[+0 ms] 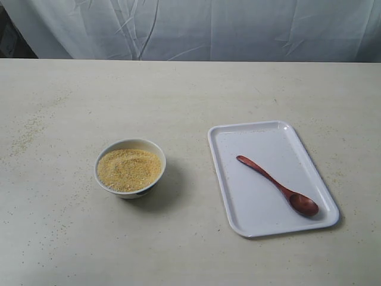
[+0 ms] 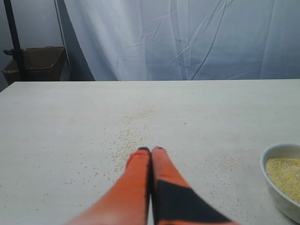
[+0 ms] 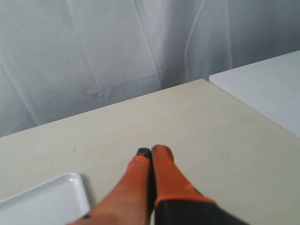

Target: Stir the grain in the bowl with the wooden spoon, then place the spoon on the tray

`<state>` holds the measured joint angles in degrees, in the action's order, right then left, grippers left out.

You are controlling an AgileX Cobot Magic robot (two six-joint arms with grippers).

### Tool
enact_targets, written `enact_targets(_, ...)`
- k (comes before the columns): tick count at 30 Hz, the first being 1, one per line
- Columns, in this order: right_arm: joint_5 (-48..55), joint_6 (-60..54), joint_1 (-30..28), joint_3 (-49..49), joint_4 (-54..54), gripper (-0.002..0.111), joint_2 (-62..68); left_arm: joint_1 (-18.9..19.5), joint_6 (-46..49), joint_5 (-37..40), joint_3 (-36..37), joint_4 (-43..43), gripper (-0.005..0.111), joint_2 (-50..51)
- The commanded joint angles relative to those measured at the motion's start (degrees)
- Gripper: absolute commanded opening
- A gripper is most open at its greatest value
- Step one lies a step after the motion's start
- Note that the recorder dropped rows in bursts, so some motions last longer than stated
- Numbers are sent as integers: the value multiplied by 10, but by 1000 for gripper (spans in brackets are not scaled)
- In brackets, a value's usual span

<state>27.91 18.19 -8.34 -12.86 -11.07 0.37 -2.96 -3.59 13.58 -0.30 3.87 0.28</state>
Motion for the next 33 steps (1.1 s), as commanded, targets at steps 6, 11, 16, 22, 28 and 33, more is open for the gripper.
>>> enact_targets(6, -85, 0, -3, 96, 69, 0, -4, 0, -2, -3, 3, 0, 0, -3)
enact_targets(11, -85, -20, -3, 129, 71, 0, -4, 0, -2, -3, 3, 0, 0, -3)
enact_targets(16, -95, -164, -3, 129, 71, 0, -4, 0, -2, -3, 3, 0, 0, -3)
enact_targets(22, -95, -182, -3, 129, 74, 0, -4, 0, -2, -3, 3, 0, 0, -3)
enact_targets(28, -95, -182, -3, 129, 74, 0, -4, 0, -2, -3, 3, 0, 0, -3)
enact_targets(33, -95, -182, -3, 129, 77, 0, -4, 0, -2, -3, 3, 0, 0, -3)
